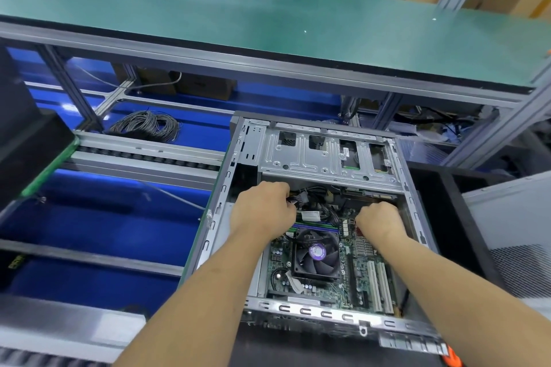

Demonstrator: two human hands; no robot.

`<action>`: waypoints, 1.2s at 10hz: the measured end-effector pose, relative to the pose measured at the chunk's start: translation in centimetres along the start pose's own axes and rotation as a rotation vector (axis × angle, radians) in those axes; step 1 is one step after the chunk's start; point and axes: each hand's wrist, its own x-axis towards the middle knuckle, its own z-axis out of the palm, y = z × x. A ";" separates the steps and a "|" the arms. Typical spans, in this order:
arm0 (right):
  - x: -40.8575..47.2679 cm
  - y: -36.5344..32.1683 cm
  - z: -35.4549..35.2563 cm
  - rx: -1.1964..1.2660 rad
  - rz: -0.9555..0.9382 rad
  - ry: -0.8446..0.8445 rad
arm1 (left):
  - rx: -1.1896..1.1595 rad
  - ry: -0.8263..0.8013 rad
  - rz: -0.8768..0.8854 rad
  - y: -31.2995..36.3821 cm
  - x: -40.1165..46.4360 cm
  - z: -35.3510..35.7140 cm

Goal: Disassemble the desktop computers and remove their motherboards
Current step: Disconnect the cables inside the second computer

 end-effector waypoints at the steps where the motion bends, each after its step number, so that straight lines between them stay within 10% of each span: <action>1: -0.1 -0.3 0.3 0.071 0.052 -0.021 | 0.006 0.002 -0.002 0.0 0.0 0.0; 5: -3.7 -2.4 -1.2 0.308 -0.160 0.077 | 0.019 0.010 0.001 0.0 0.0 0.1; 12: -1.3 -1.6 2.0 1.198 0.547 -0.094 | 0.007 -0.003 -0.012 -0.1 0.2 0.3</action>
